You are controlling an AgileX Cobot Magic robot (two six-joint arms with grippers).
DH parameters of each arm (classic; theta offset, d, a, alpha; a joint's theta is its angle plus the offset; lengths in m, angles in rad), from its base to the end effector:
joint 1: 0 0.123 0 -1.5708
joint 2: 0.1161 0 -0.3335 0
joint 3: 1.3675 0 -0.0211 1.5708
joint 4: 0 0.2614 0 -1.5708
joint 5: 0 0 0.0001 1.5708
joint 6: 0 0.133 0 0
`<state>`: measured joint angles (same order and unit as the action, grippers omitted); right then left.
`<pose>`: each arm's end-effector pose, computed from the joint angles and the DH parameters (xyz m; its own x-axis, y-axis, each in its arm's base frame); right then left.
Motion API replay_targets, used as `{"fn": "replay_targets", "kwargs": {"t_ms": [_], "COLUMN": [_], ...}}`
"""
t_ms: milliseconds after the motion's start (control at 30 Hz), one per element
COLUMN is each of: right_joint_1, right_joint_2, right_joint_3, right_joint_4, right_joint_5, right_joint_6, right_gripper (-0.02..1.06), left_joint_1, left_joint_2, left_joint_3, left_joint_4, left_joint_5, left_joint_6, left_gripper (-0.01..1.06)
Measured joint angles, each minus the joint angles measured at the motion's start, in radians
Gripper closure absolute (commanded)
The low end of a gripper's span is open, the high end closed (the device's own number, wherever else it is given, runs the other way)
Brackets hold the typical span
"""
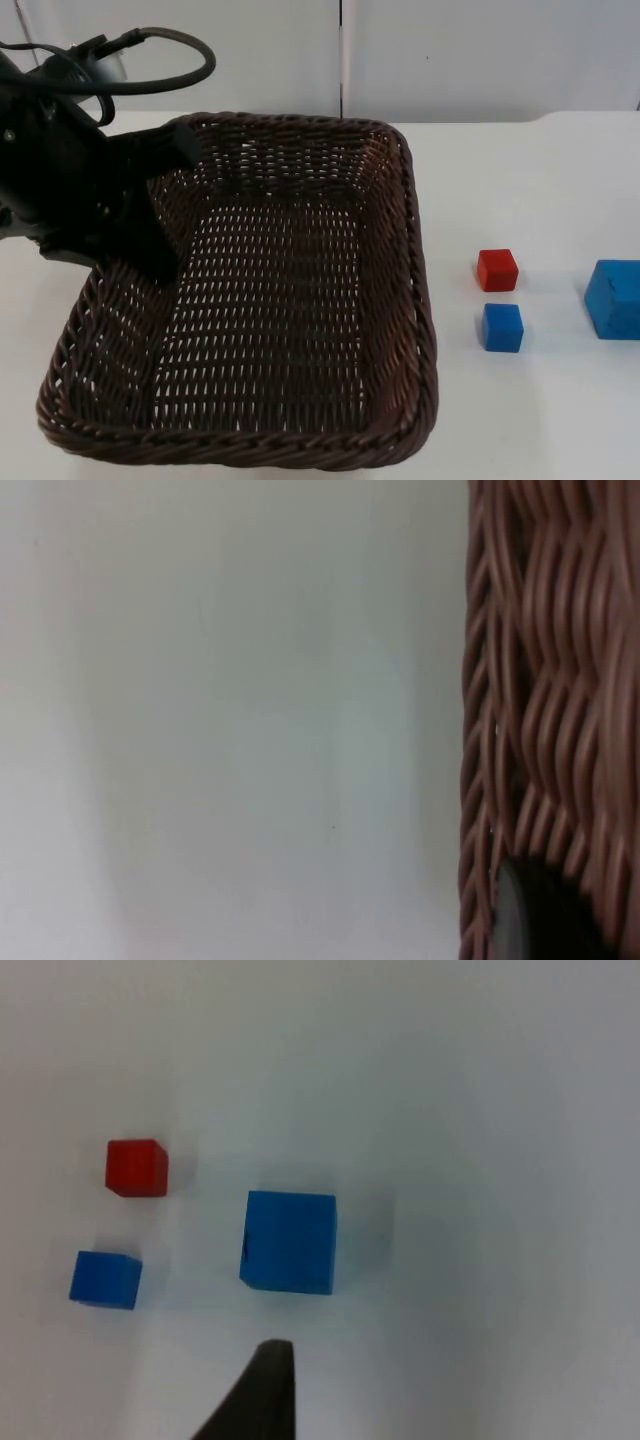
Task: Pick up the basket with the left hand and place the largest block into the basket with the right hand.
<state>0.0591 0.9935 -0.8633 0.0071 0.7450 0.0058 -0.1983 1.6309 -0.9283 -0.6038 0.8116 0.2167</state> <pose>0.2070 0.0129 0.3371 -0.7083 -0.0309 -0.7052 -0.0546 0.9984 0.0112 0.2960 -0.1154 0.2000 -0.9897 -0.0099 -0.1426 0.0549 0.8947 -0.4433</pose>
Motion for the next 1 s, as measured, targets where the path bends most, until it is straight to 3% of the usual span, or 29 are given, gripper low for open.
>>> {"fn": "replay_targets", "kwargs": {"t_ms": [467,700,1000], "right_joint_1": [0.002,0.093,0.161], "right_joint_2": [0.318,0.458,0.627], "right_joint_3": [-0.002,-0.061,-0.163], "right_joint_4": [0.068,0.074,0.054], "right_joint_5": [-0.12,-0.126,-0.139], "right_joint_6": [-0.021,-0.036,0.068], "right_gripper": [0.0,0.0,0.0], "left_joint_1": [0.0,0.0,0.0], "left_joint_2": [0.0,0.0,0.0], "left_joint_3": [0.0,0.0,0.0], "left_joint_4": [-0.003,-0.003,-0.003], "left_joint_5": [-0.002,-0.009,-0.009], "left_joint_6": [0.002,0.002,0.002], "left_gripper": [1.05,1.05,1.05]}}
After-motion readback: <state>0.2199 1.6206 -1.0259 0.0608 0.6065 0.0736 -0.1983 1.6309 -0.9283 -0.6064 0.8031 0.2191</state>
